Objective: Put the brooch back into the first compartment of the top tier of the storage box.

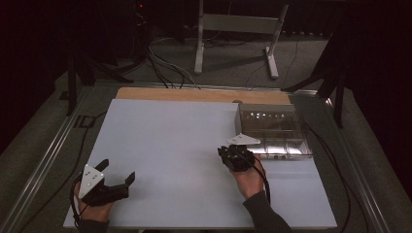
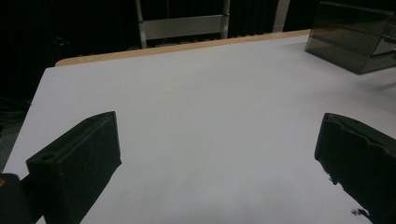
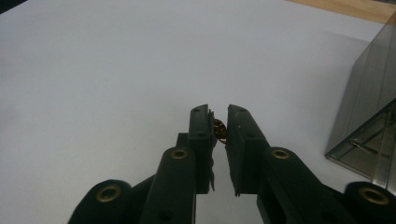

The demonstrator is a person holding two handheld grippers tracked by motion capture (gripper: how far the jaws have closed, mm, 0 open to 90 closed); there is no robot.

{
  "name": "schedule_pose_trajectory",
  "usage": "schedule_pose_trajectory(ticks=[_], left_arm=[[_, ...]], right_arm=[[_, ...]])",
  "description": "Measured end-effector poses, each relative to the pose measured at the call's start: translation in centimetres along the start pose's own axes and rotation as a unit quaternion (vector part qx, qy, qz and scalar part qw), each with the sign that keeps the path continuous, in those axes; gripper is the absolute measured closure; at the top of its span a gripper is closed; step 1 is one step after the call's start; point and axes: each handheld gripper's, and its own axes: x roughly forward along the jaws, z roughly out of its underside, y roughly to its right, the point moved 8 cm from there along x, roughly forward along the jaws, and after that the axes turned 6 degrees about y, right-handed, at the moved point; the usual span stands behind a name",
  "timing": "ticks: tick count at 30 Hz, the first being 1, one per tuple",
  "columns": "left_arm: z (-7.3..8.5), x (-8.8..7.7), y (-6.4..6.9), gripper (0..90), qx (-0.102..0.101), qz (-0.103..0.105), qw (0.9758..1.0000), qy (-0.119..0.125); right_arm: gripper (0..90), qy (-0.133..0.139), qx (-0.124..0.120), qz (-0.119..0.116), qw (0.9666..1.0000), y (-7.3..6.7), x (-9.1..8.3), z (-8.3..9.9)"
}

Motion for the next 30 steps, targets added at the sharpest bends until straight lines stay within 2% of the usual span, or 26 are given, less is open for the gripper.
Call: schedule_pose_trajectory(ticks=[30], left_arm=[[0.0, 0.0, 0.0, 0.9, 0.0, 0.0, 1.0, -0.001]], right_arm=[[81.4, 0.013, -0.007, 0.004, 0.9999, 0.5, -0.6, -2.0]])
